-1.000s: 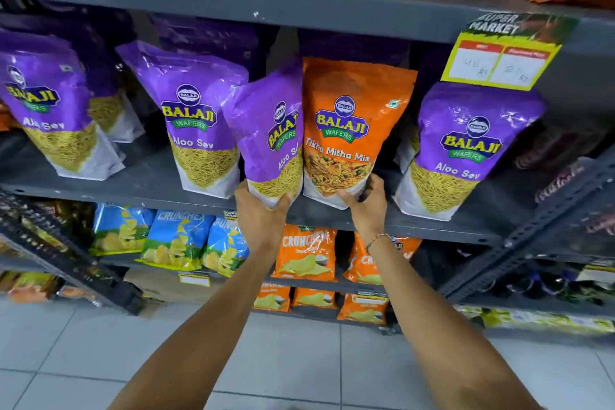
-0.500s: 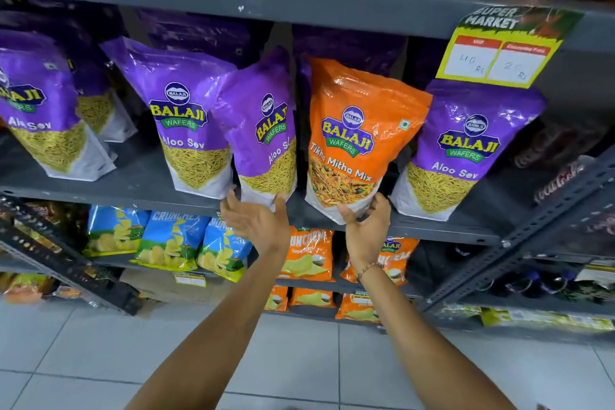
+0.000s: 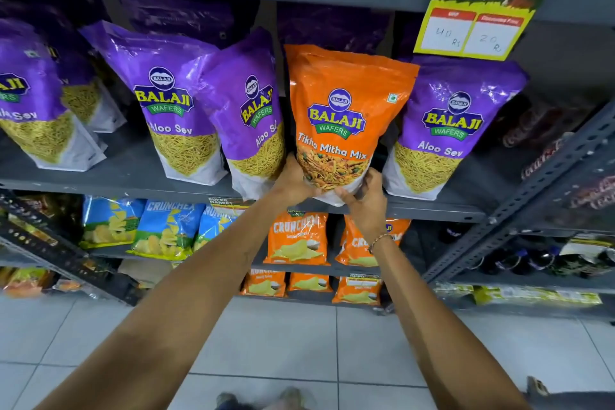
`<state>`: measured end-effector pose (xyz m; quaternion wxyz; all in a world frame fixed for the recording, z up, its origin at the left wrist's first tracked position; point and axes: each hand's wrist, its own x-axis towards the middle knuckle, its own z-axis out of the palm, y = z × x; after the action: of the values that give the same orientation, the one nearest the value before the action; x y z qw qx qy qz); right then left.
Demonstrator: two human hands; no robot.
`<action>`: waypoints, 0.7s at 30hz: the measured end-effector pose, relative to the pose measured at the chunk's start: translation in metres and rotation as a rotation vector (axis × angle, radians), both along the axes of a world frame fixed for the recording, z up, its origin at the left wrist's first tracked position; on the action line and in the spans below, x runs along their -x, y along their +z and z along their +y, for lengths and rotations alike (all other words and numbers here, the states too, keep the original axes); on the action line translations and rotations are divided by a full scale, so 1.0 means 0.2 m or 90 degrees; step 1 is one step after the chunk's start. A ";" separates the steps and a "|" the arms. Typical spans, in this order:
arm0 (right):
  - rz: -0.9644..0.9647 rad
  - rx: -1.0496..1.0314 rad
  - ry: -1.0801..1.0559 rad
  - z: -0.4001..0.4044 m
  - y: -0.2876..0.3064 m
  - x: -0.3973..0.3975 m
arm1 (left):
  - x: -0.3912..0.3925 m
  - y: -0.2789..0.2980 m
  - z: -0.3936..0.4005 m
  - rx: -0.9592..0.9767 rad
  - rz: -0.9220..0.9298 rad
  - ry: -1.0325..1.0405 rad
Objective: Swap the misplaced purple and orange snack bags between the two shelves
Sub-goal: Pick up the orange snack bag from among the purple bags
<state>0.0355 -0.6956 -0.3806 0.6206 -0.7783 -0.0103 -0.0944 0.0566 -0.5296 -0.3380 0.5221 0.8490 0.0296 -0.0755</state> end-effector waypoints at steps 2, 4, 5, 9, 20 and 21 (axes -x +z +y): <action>0.018 0.000 0.022 -0.02 0.01 -0.01 | 0.00 -0.01 0.02 0.037 0.015 -0.013; 0.032 0.003 0.037 -0.04 0.02 -0.01 | 0.01 -0.02 0.04 0.041 -0.001 -0.018; 0.035 0.009 0.038 -0.05 0.02 -0.02 | 0.03 -0.01 0.04 0.024 -0.013 -0.013; 0.041 0.015 0.010 -0.08 0.02 0.01 | 0.10 0.01 0.01 -0.029 -0.059 0.010; -0.006 -0.007 0.004 -0.11 0.12 0.40 | 0.43 0.09 0.04 -0.088 -0.147 -0.048; -0.011 -0.012 0.006 -0.10 0.15 0.43 | 0.46 0.12 0.06 -0.089 -0.151 -0.054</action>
<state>-0.0509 -0.7150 -0.3515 0.6281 -0.7717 -0.0185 -0.0984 -0.0364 -0.5174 -0.3139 0.4581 0.8867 -0.0630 0.0056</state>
